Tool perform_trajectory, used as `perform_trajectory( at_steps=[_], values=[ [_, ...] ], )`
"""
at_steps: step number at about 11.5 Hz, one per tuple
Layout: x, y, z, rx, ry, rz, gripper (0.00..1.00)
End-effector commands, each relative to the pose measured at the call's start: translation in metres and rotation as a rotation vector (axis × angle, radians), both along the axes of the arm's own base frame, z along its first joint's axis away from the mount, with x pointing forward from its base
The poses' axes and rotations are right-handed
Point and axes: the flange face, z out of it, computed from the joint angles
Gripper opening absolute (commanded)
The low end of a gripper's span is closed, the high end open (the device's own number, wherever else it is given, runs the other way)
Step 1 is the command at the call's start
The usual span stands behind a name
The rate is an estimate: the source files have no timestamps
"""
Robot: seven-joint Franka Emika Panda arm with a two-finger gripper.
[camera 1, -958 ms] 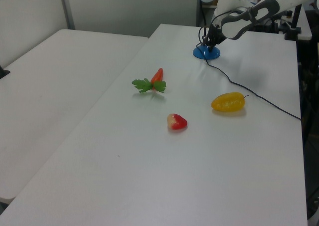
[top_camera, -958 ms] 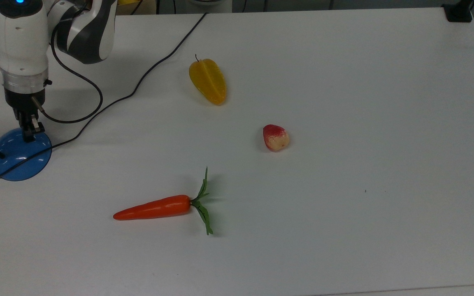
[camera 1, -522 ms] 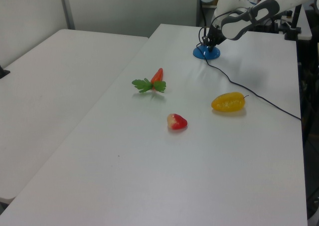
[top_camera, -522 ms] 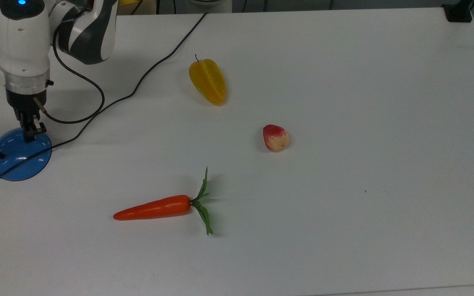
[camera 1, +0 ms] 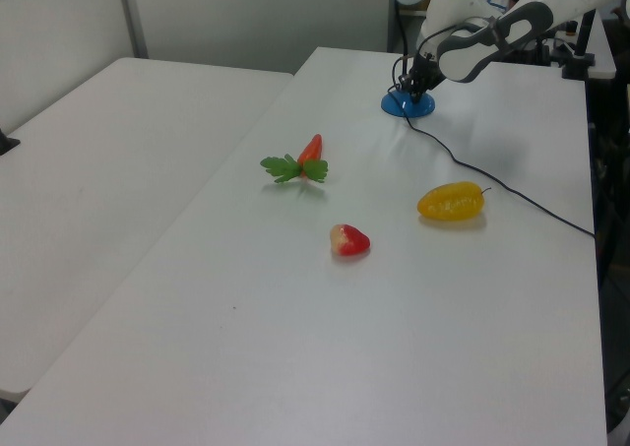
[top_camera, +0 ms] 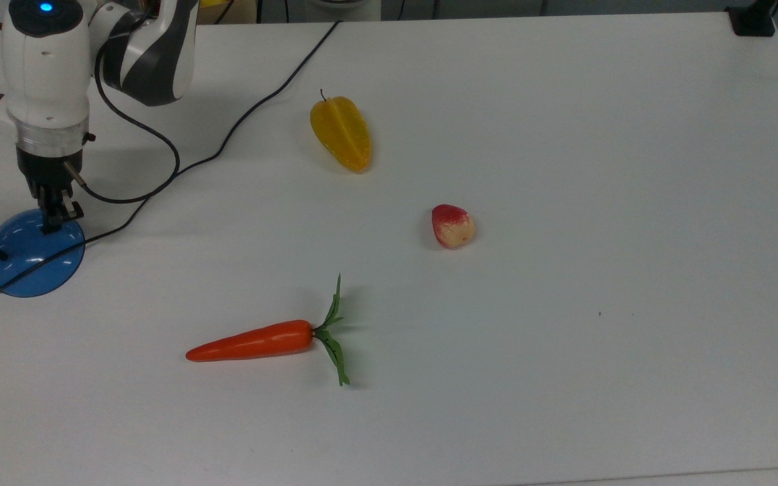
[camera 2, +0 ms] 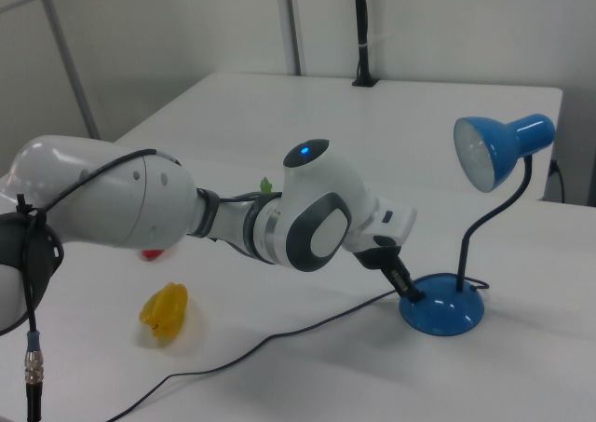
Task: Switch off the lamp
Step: 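Hold the gripper on the switch until the lamp goes dark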
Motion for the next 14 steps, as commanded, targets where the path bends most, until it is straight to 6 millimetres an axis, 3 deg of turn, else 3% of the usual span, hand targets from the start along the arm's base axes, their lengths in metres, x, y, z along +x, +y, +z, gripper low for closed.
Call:
perform_trajectory(
  at_steps=[1,7,12,14],
  values=[
    [-0.015,0.016,-0.045,0.011,0.087,0.023,0.0],
    [-0.017,0.014,-0.041,0.014,0.114,0.015,0.0],
    [-0.017,0.022,0.0,0.023,0.129,0.0,0.0],
    [-0.015,0.042,0.023,0.031,0.141,0.016,0.0]
  ],
)
